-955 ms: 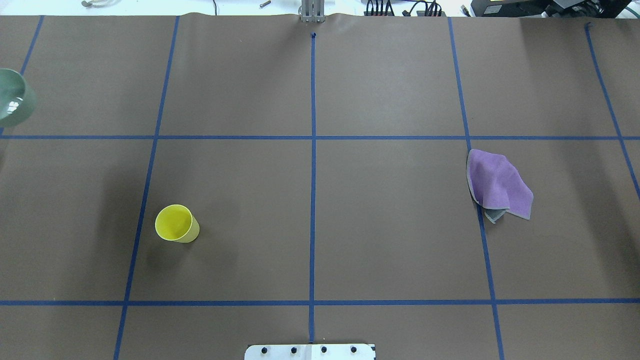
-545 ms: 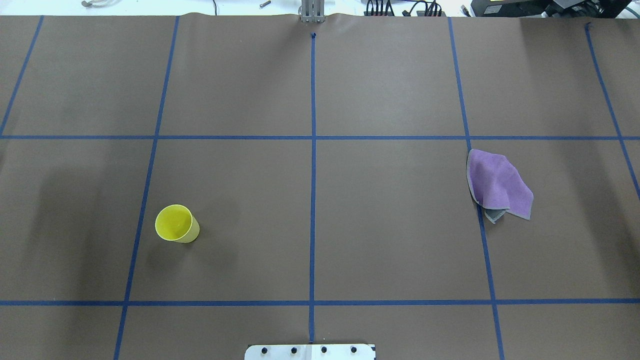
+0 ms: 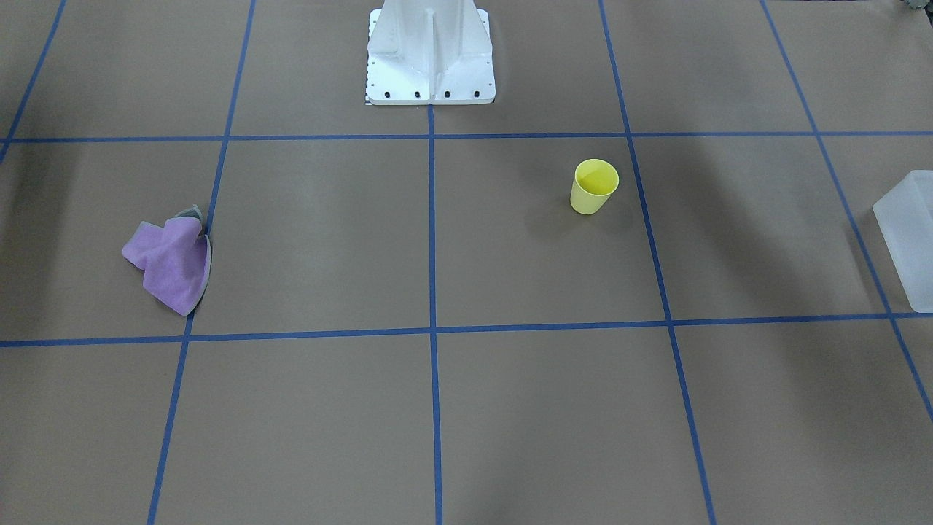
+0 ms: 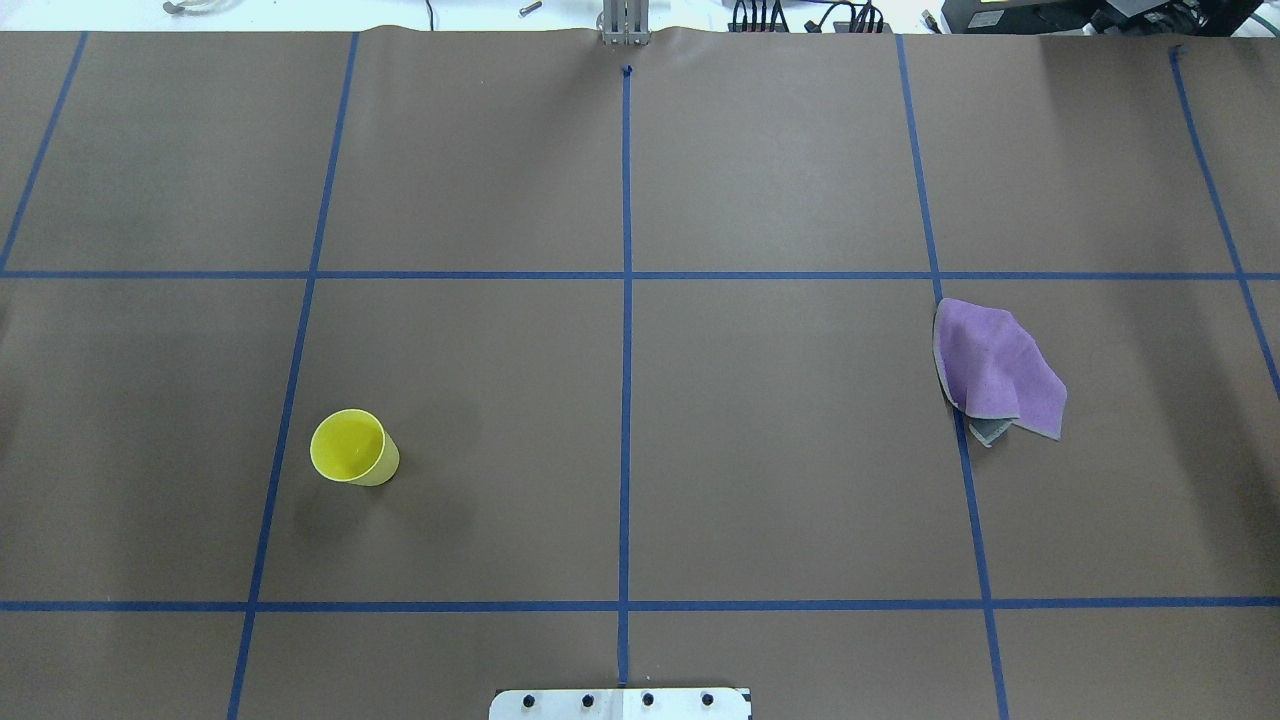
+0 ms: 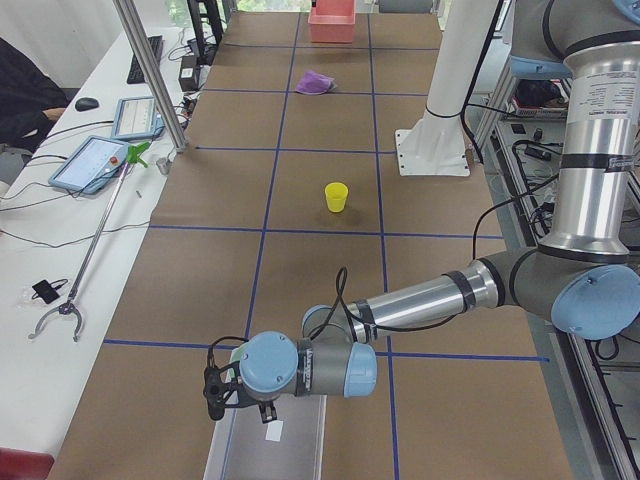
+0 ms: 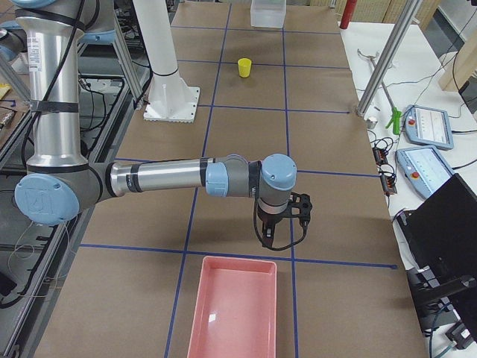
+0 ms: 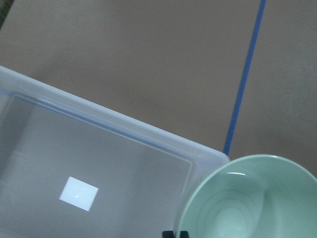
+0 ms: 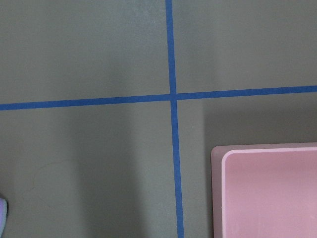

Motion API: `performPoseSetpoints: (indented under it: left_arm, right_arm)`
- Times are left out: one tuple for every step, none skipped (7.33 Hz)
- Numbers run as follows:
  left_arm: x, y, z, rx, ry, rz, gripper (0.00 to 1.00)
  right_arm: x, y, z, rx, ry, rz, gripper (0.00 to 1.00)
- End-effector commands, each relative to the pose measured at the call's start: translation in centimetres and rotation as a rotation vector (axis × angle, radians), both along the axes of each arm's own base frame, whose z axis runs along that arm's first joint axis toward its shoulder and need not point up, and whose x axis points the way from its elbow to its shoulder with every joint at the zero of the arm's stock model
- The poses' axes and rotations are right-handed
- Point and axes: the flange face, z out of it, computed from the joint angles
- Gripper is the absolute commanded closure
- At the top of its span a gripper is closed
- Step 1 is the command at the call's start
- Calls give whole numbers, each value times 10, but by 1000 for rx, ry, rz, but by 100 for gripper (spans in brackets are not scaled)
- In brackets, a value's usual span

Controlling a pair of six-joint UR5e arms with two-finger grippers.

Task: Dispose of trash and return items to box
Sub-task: 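Lift the green bowl with the left gripper and carry it into the clear bin, then release the bowl in the clear bin and hold the left arm back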

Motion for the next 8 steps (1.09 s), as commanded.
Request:
performPoseSetpoints:
  left_arm:
    - [-8,21,61,-32,21,24,100]
    - [-5,35,90,-56,24,23,100]
    - [-5,39,107,-75,24,24,100]
    - [-4,41,115,-82,22,22,100]
    - [-4,42,122,-93,23,20,100]
    - [-7,41,123,-91,-7,20,100]
    - [-10,42,127,-83,-47,17,100]
    - [-11,42,130,-81,-55,17,64]
  right_arm:
    - [-1,0,0,-2,-1,-1,0]
    - [0,0,0,-1,0,-1,0]
    - [0,0,1,-2,0,-1,0]
    - [0,0,0,-1,0,-1,0]
    - [0,1,2,-4,0,-1,0]
    - [-1,1,1,-2,-1,-1,0]
    - [-1,1,1,-2,-3,-1,0]
    - [-1,1,1,-2,-6,-1,0]
